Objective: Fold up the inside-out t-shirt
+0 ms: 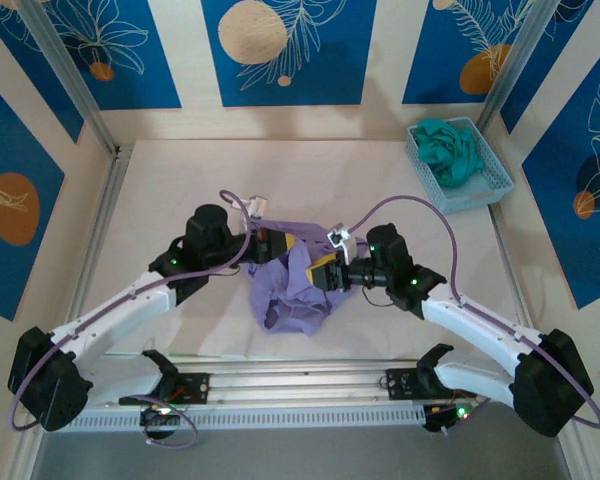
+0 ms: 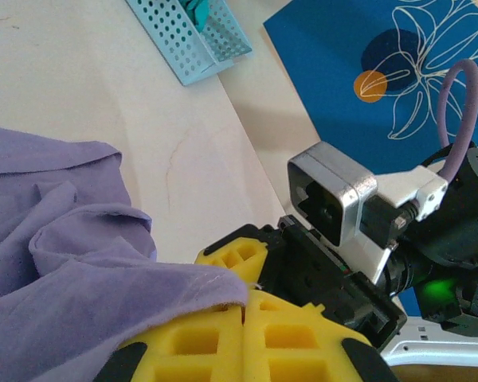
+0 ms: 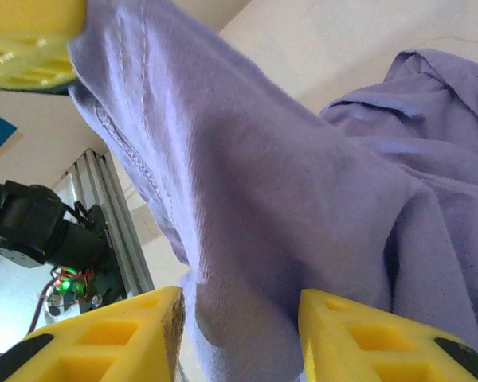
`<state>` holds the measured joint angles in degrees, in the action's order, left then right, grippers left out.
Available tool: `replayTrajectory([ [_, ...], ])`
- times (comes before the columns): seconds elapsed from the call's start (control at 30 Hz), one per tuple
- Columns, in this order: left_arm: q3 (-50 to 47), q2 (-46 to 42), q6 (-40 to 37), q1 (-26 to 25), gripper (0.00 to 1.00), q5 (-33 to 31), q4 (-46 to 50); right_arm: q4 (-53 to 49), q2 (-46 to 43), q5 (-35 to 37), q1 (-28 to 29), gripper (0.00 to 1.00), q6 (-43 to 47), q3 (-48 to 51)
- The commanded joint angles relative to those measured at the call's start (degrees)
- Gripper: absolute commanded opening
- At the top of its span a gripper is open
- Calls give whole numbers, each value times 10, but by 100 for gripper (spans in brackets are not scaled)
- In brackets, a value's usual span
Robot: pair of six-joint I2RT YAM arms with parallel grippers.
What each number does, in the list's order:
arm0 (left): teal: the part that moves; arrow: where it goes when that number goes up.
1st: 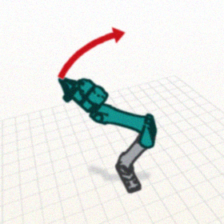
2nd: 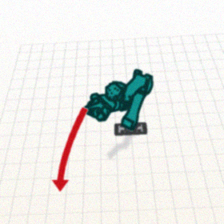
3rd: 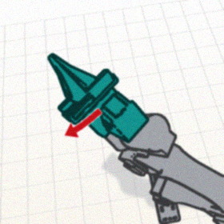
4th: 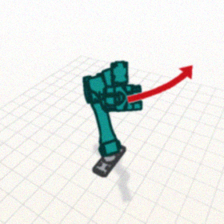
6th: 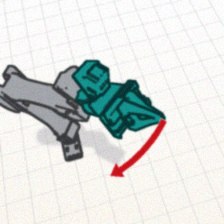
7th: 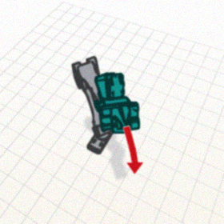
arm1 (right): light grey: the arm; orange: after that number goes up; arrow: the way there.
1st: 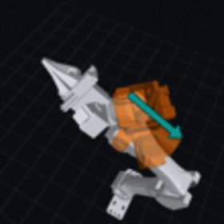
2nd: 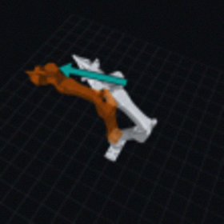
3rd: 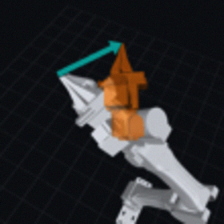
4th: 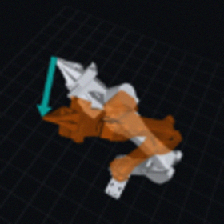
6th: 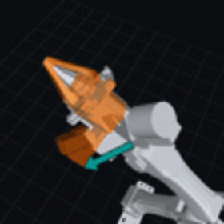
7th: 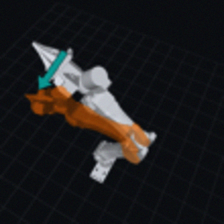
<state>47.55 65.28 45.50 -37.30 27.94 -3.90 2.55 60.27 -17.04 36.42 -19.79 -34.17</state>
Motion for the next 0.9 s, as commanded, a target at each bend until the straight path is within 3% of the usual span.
replayTrajectory([
  [0.0, 39, -12, -21, -5, 0, -12, 47, -23, -19, 7, 4, 45, 32, -22],
  [0.17, 67, -27, -118, -14, 0, -38, 130, -47, -31, 28, 2, 53, 56, -48],
  [0.43, 82, -84, -265, -14, 0, -35, 158, -27, 1, 10, -7, 64, 72, -93],
  [0.63, 119, -75, -299, -14, 0, 25, 167, 9, 52, -90, -17, 70, 107, -142],
  [0.8, 147, -59, -312, -14, 0, 35, 188, 37, 72, -141, -17, 69, 112, -156],
  [0.87, 155, -51, -315, -14, 0, 49, 191, 42, 78, -159, -17, 61, 114, -161],
])
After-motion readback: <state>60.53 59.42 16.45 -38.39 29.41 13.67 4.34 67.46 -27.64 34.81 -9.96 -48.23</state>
